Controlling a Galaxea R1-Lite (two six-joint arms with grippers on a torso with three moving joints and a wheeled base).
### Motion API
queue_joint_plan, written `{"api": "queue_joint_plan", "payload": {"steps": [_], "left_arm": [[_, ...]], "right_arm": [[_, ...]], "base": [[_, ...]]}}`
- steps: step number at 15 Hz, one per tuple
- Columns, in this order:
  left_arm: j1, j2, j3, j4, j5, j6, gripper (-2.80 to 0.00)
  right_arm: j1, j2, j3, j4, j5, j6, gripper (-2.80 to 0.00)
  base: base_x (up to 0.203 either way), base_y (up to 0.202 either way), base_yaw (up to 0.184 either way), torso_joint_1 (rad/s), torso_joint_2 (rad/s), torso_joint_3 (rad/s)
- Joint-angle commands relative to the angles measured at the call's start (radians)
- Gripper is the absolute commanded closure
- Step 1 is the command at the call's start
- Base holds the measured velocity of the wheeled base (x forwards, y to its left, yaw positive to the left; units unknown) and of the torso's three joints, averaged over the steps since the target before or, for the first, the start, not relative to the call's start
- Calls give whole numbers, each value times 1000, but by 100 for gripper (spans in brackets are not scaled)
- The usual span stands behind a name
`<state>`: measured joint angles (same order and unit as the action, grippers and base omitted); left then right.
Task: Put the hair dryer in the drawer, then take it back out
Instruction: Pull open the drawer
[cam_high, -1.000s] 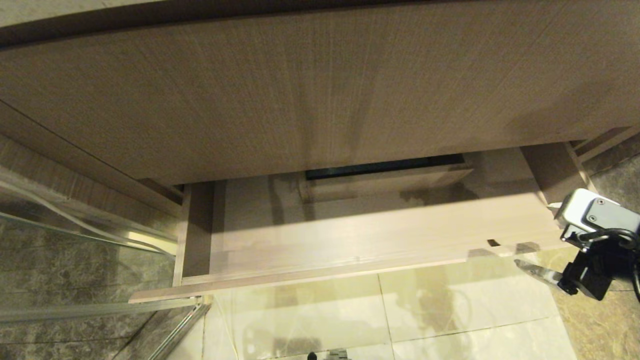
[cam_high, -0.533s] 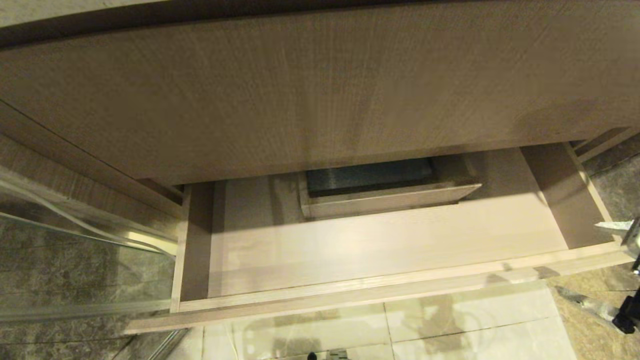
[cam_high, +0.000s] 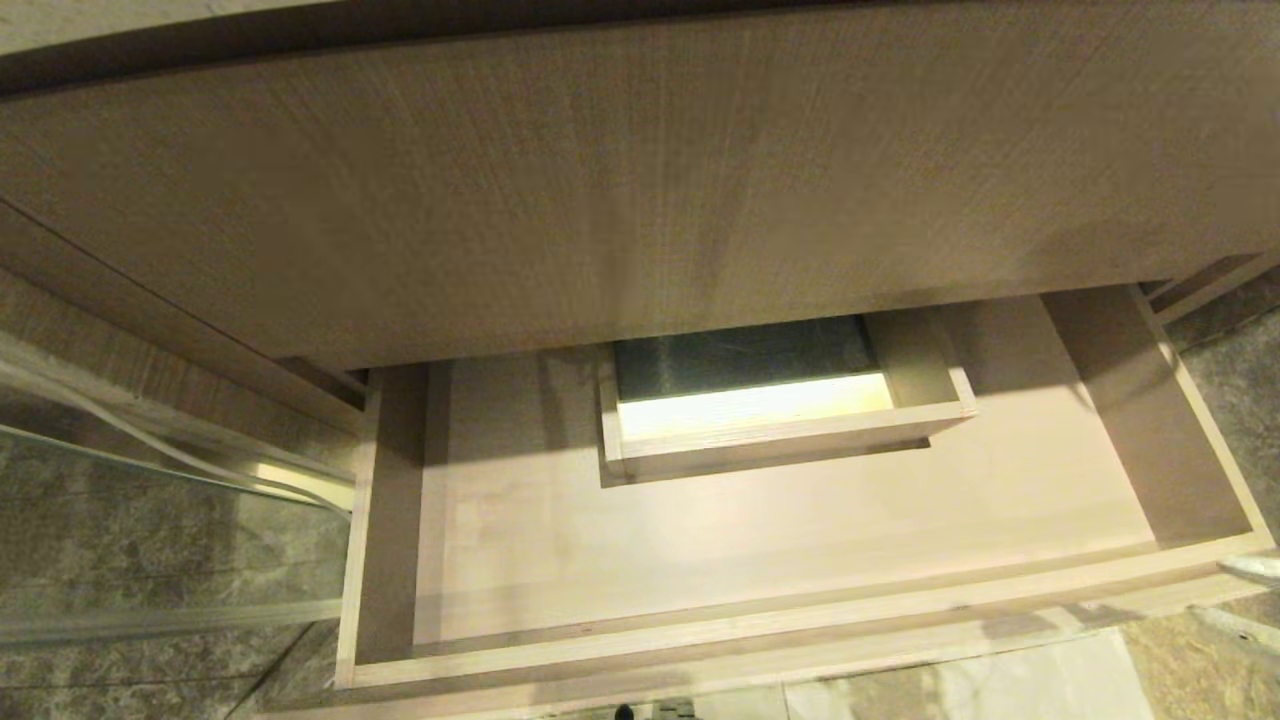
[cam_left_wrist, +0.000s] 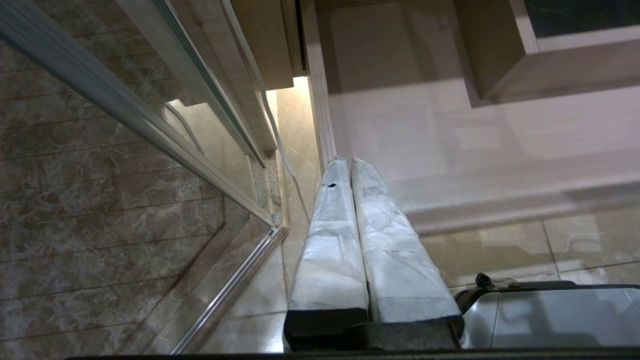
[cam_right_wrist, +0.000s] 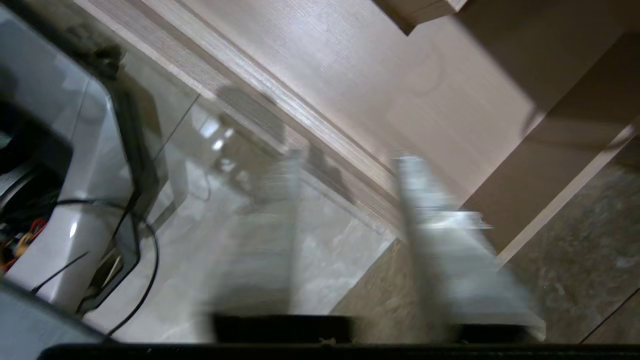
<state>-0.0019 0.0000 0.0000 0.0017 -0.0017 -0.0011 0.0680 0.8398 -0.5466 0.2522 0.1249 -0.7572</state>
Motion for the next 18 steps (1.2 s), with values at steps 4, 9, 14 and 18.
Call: {"api": "queue_joint_plan", "payload": {"steps": [4,9,14,18], "left_arm": [[0,0,0,0,0,0,0],[-1,0,0,0,0,0,0],[0,0,0,0,0,0,0],[0,0,1,0,0,0,0]], "right_arm": [[-42,-112,-189,211,26,87,0],[-137,-151,-422,294,30,123,0],[-235,-215,-512,287,26,144,0],[-255,-239,-572,297,25,266,0]], "base": [[0,0,0,0,0,0],[0,0,0,0,0,0],[0,0,0,0,0,0],[0,0,0,0,0,0]]}}
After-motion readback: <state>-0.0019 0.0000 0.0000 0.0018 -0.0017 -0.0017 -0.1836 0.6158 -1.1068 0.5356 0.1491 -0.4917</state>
